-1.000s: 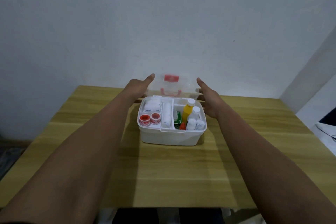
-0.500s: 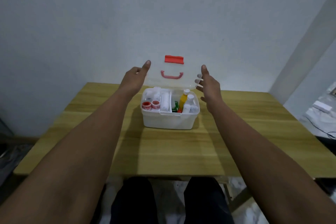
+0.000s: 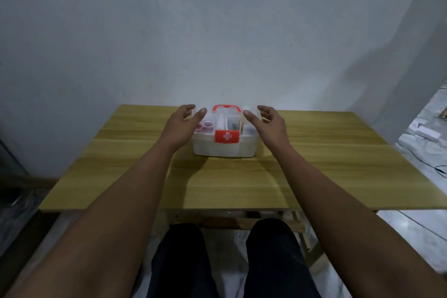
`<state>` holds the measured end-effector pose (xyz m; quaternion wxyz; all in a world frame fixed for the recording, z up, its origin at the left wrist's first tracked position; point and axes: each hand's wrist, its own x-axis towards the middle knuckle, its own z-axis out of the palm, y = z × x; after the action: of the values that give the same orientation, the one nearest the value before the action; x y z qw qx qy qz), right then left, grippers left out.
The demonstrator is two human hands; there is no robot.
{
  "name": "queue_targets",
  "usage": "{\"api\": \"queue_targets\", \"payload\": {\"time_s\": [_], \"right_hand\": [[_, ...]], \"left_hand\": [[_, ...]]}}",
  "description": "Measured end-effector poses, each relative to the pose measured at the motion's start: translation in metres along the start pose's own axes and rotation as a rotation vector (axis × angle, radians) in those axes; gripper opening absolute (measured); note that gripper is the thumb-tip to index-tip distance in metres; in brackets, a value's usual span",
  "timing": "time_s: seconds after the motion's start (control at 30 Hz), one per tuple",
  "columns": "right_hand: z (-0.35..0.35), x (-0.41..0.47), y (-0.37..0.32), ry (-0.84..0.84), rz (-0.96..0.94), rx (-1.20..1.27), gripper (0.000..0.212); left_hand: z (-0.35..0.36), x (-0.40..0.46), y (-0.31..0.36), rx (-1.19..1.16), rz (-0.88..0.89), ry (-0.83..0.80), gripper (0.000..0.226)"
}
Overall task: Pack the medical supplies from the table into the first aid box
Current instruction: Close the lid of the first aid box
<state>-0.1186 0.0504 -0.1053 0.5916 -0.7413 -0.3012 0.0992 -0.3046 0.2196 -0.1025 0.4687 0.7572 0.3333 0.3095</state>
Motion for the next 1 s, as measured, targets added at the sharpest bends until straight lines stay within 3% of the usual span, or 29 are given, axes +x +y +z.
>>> {"api": "queue_targets", "payload": {"time_s": [0.23,0.47,0.63,1.0], "right_hand": [[0.012,-0.015,0.013,-0.061,-0.082,-0.11,0.108],[0.024,-0.025,0.024,-0.035,-0.122,-0.042,0.105],[0.029,-0.019,0.023,0.001,-0.063,0.168,0.079],[0.048,0.056,0.045,0.062,0.004,0.26,0.093]], "left_hand": [[0.008,-0.007,-0.019,-0.035,0.025,0.002,0.071],[0.02,-0.011,-0.023,-0.177,0.0,0.05,0.069],[0.031,0.002,-0.023,-0.203,-0.014,0.078,0.066],[0.063,0.076,-0.031,-0.232,-0.035,0.064,0.073]]}}
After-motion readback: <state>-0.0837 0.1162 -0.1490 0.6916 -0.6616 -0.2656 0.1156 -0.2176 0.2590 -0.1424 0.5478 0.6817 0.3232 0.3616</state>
